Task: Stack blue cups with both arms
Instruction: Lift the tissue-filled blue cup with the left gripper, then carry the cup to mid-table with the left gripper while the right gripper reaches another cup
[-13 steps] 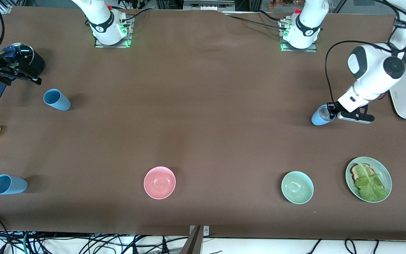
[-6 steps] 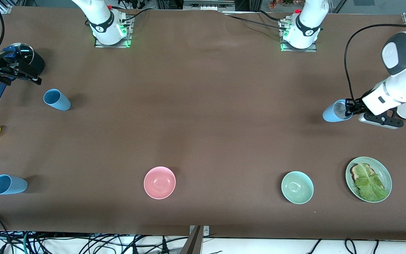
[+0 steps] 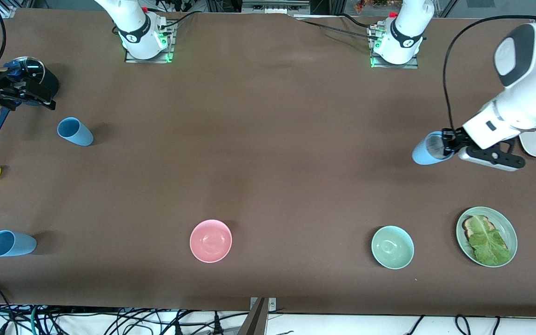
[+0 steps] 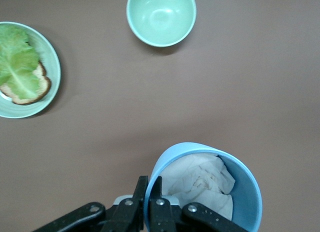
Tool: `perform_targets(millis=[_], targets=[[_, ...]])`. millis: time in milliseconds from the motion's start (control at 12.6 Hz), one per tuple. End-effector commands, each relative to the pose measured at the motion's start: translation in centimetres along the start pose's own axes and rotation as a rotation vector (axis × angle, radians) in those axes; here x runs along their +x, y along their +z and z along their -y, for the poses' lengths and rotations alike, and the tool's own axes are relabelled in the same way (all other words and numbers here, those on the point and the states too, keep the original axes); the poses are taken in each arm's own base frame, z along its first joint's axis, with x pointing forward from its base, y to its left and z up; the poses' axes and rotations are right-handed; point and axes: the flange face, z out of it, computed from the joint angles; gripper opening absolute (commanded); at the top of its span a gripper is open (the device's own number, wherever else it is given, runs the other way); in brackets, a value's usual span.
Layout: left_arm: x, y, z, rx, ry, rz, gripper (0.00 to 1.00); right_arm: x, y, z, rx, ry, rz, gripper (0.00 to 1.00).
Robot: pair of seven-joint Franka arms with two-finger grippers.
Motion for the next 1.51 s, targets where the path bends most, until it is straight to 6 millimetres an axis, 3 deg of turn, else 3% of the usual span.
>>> perform_targets(millis=[0, 79, 396, 634, 1031, 1269, 1427], targets=[[1.4, -0.3, -6.4, 0.019, -0.078, 0.005, 0.00, 0.4, 2.3, -1.4, -0.036, 0.012, 0.062, 1.00], [1.8, -0.4, -9.6, 0.017, -0.115, -0.003, 0.00, 0.4, 3.6, -1.8, -0.044, 0.010, 0.091, 1.00], [3.2, 1.8, -23.5, 0.013, -0.299, -0.002, 0.00, -0.3, 9.1, -10.1, -0.019, 0.022, 0.163, 1.00], [4.1, 5.3, -32.6, 0.016, -0.423, 0.011, 0.00, -0.9, 15.2, -12.7, -0.012, 0.024, 0.151, 1.00], [3.8, 9.5, -42.0, 0.014, -0.597, 0.012, 0.00, -2.7, 23.6, -15.1, -0.020, -0.010, 0.081, 1.00], [2.1, 11.2, -45.8, 0.017, -0.649, 0.013, 0.00, -3.1, 28.3, -17.6, -0.034, -0.060, 0.082, 1.00], [1.7, 12.5, -47.1, 0.015, -0.680, 0.009, 0.00, -3.5, 30.2, -19.3, -0.046, -0.071, 0.074, 1.00]])
